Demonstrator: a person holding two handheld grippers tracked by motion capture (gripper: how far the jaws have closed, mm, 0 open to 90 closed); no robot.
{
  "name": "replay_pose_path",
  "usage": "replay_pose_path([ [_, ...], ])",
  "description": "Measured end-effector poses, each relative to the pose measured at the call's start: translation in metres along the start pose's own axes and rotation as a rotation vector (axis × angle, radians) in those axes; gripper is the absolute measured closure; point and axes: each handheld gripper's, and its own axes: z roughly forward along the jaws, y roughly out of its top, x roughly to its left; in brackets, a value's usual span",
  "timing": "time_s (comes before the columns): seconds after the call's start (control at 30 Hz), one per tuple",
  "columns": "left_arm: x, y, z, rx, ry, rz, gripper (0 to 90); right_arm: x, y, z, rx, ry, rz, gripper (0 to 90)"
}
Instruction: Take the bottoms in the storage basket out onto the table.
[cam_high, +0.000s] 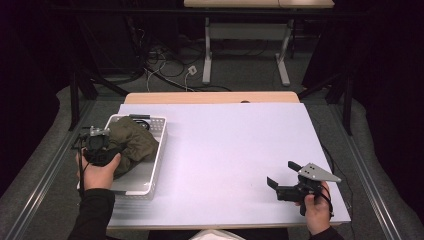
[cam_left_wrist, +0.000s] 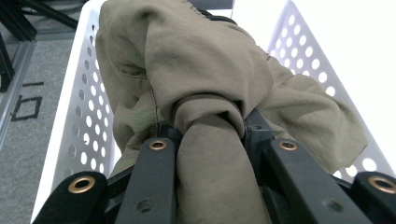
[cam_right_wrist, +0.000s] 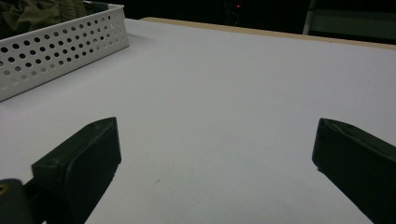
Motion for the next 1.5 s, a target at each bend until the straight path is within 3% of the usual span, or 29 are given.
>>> replay_pose_path([
  [0.97,-0.012,0.019,-0.038,-0.118,-0.001,0.061,72.3,0.000,0.000,0.000,0.003,-0.001,-0.002,1.1],
  [1.5,-0.017,0.022,-0.045,-0.179,-0.019,0.075,72.6,0.000,-0.001,0.001,0.005,0.000,-0.005,1.1],
])
